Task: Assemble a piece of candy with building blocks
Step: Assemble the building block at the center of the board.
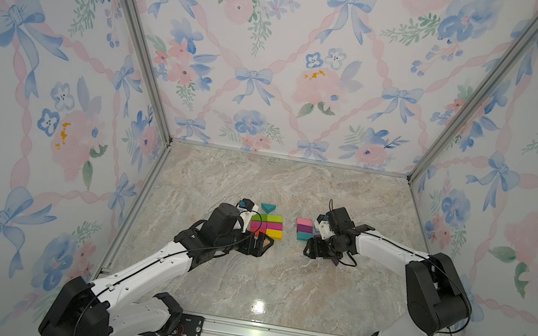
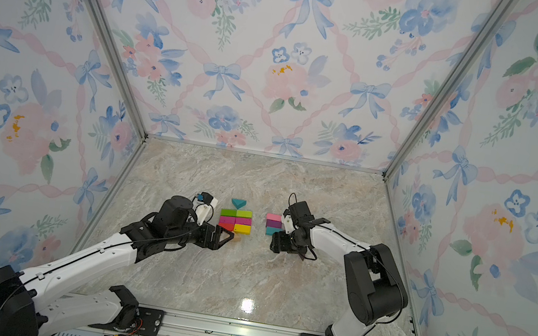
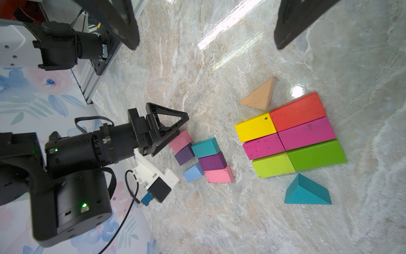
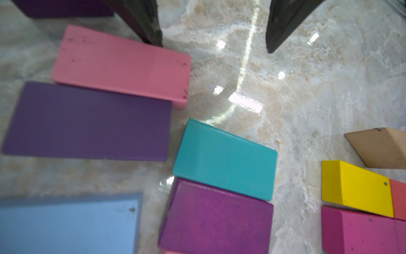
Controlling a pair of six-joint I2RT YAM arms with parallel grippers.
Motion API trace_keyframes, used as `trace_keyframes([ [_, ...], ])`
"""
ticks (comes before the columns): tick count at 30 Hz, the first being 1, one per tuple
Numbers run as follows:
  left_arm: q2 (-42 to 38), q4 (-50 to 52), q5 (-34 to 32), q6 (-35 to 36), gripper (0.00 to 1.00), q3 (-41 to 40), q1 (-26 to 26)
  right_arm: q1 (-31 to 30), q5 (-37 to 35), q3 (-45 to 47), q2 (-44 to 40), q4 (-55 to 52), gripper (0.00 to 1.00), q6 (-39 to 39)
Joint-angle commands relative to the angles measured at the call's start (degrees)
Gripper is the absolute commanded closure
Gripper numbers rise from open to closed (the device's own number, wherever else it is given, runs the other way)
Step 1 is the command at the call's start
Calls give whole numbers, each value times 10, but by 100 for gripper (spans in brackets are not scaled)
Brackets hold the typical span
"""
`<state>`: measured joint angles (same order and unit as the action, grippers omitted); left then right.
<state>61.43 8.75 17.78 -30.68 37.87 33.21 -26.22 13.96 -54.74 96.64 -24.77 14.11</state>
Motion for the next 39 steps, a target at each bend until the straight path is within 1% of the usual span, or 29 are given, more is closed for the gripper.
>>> trace_keyframes([
  [1, 8, -9, -7, 5, 2, 28, -2, 9, 1, 6, 32, 3, 25, 2],
  [12, 12, -9, -5, 3, 2, 34, -2, 17, -16, -12, 48, -5, 26, -7],
  [30, 16, -10, -12, -2, 2, 29, 3, 22, -36, -33, 27, -35, 26, -27],
  [35, 22, -10, -23, -11, 2, 33, 16, 19, -29, -38, -15, -50, 25, -30],
  [39, 32, -14, -53, -32, 2, 44, 40, 26, -24, -37, -112, -75, 22, -34],
])
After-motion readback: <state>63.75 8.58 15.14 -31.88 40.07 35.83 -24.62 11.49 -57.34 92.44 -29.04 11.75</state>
